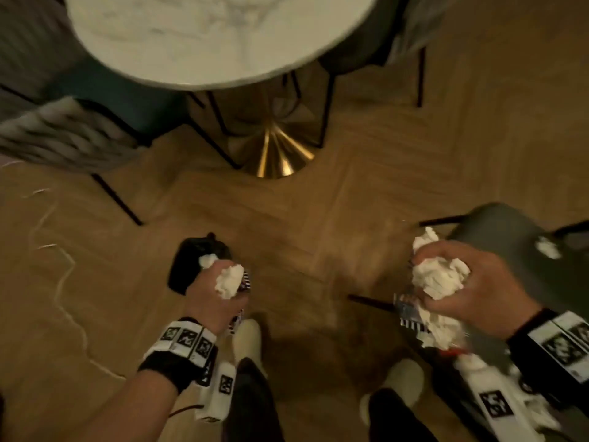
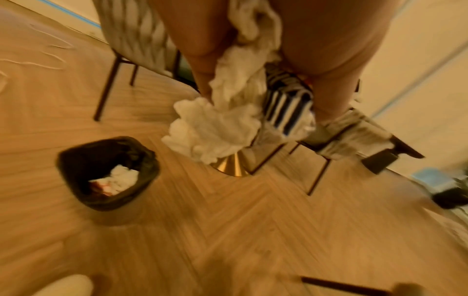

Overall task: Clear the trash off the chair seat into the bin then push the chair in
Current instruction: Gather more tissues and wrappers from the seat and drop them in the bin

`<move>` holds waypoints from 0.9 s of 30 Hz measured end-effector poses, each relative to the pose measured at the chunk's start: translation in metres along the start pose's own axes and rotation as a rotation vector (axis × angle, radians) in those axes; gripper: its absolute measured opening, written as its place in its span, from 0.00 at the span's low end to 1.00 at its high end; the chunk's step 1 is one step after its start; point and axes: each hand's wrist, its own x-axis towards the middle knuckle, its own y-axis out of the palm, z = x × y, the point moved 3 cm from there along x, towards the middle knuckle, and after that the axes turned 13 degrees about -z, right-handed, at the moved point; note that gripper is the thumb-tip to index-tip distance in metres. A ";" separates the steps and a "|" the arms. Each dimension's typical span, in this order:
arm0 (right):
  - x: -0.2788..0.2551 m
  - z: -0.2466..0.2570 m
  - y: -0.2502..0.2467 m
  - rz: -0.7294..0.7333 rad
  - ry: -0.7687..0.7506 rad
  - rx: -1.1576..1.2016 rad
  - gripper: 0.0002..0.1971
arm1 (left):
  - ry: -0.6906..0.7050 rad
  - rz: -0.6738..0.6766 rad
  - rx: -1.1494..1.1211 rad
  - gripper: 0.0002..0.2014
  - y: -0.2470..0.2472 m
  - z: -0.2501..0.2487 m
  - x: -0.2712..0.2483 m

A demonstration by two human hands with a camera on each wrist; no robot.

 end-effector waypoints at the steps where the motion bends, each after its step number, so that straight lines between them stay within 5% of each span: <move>1: 0.007 0.020 0.027 0.009 -0.007 0.032 0.26 | -0.031 0.007 0.008 0.30 -0.009 0.029 0.020; 7: 0.051 0.103 0.201 0.109 -0.078 0.197 0.27 | -0.137 0.021 0.035 0.31 -0.016 0.184 0.160; 13: 0.090 0.094 0.360 0.173 -0.129 0.270 0.22 | -0.154 0.145 0.191 0.28 0.080 0.291 0.277; 16: 0.100 0.075 0.416 0.217 -0.123 0.241 0.22 | -0.188 0.120 0.197 0.33 0.125 0.322 0.295; 21: 0.112 0.064 0.481 0.264 -0.067 0.150 0.20 | -0.222 0.349 0.181 0.48 0.168 0.353 0.290; 23: 0.118 0.075 0.497 0.257 -0.068 0.160 0.20 | -0.195 0.317 0.131 0.46 0.159 0.354 0.284; 27: 0.135 0.109 0.529 0.254 -0.049 0.308 0.20 | -0.250 0.203 0.021 0.25 0.118 0.364 0.258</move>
